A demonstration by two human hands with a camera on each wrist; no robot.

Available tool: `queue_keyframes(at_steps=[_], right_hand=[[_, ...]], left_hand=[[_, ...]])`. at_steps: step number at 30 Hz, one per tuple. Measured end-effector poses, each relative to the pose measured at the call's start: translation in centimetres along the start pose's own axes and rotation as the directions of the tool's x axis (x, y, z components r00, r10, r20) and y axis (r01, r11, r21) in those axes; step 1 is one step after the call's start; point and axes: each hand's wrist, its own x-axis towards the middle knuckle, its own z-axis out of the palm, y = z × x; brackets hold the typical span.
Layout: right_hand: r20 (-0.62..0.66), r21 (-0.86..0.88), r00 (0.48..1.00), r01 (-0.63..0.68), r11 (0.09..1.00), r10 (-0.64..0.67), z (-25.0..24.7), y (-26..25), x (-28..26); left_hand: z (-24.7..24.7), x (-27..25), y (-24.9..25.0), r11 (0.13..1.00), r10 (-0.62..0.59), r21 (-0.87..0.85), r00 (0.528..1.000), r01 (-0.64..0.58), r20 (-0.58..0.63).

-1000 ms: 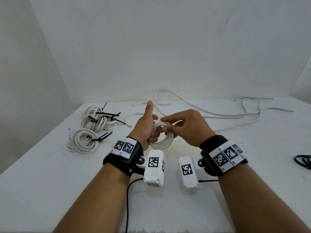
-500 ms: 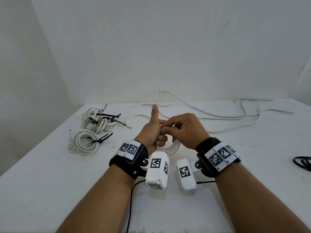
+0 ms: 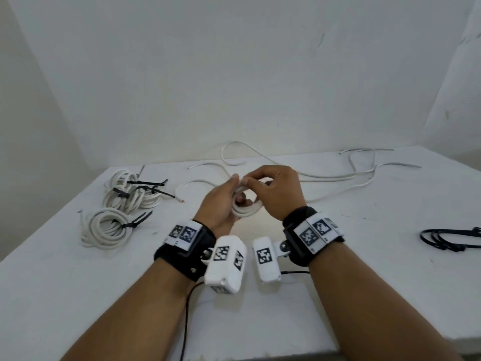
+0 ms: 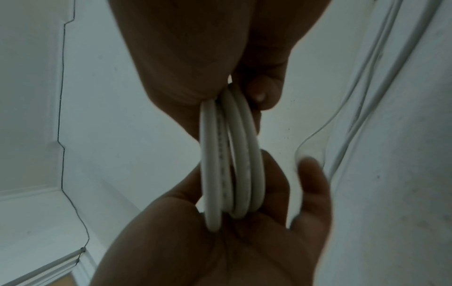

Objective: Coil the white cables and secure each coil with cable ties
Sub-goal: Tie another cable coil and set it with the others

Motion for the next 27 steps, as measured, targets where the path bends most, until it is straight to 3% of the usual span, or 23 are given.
queue_keyframes(at_steps=[2, 5, 9, 13, 17, 20, 23, 25, 27], right_hand=[[-0.072, -0.009, 0.997, 0.026, 1.000, -0.027, -0.1, -0.3, 0.2], [-0.132, -0.024, 0.989, 0.060, 0.998, -0.062, -0.4, -0.4, 0.4], [-0.129, -0.039, 0.990, -0.056, 0.998, 0.050, -2.7, -0.2, 0.0], [-0.128, -0.174, 0.987, -0.115, 0.978, 0.093, -6.4, 0.7, -1.1], [-0.072, -0.311, 0.980, -0.200, 0.929, 0.187, -10.8, 1.4, -2.2], [-0.117, -0.520, 0.939, -0.336, 0.785, 0.325, -15.5, 2.7, -3.1], [-0.201, -0.740, 0.833, -0.474, 0.477, 0.515, -20.7, 4.4, -4.3], [-0.274, -0.771, 0.757, -0.541, 0.335, 0.593, -23.5, 5.0, -5.1], [-0.315, -0.758, 0.710, -0.588, 0.283, 0.630, -25.2, 5.3, -5.6]], left_hand=[[0.8, 0.3, 0.5, 0.996, 0.008, -0.093, 1.000, -0.009, -0.004], [1.9, 1.0, 1.3, 0.998, 0.037, -0.051, 0.999, -0.038, -0.007], [3.6, 2.1, 0.9, 0.987, 0.081, 0.135, 0.996, -0.085, 0.029], [6.6, 2.4, -1.1, 0.989, 0.011, 0.147, 0.994, -0.027, 0.107], [9.8, 1.8, -3.3, 0.969, -0.018, 0.246, 0.996, -0.005, 0.091], [11.6, 1.4, -4.2, 0.968, -0.044, 0.250, 0.993, 0.016, 0.107], [12.7, 1.1, -4.8, 0.972, -0.071, 0.230, 0.989, 0.040, 0.128], [12.8, 1.0, -5.4, 0.975, -0.089, 0.212, 0.988, 0.061, 0.126], [12.6, 1.0, -6.1, 0.976, -0.110, 0.203, 0.986, 0.083, 0.126]])
